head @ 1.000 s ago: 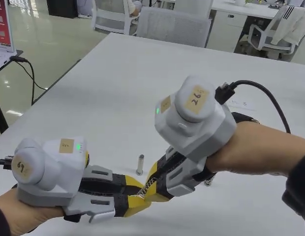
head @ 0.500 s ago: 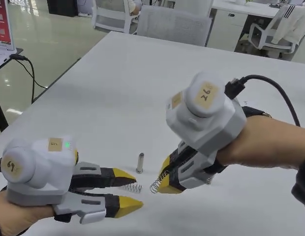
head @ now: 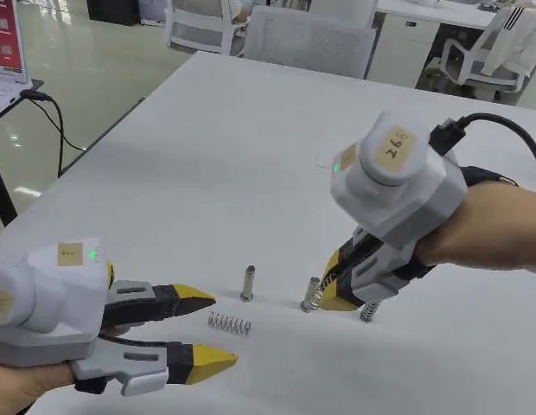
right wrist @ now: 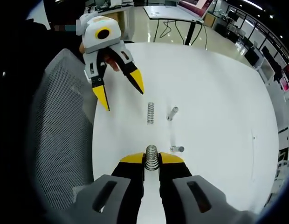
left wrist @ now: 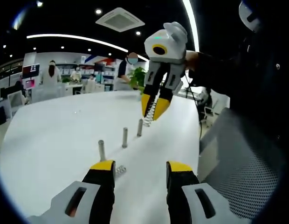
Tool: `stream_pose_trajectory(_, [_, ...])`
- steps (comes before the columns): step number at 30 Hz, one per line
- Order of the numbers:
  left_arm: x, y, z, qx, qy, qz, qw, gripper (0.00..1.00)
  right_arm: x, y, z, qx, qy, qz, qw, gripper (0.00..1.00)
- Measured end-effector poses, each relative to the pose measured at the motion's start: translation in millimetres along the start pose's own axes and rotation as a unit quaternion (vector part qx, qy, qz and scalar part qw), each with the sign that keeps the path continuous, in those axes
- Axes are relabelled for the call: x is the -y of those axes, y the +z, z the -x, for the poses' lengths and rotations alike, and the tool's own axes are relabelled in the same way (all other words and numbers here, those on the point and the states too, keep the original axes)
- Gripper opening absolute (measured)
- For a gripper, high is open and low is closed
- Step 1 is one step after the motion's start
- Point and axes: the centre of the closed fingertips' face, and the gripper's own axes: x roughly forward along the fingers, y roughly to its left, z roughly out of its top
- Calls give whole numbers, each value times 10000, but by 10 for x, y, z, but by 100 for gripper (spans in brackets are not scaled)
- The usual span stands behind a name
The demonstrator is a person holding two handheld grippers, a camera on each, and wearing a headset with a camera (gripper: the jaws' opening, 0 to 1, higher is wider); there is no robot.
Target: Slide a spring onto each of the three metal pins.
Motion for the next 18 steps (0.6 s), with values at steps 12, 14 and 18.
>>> stream_pose_trajectory(12, [24,-49,23,-11,84,25,10000,43,341,-69,-33,-353,-342,12,9988,8])
stream_pose_trajectory(14, [31,-45,21,-5,86,21,10000,43,371,-65,-45,-391,-350,2,9986,8])
stream_pose_trajectory(18, [33,-33,23,11,102,11,9999,44,390,-66,-94,-481,-323,41,9983,8])
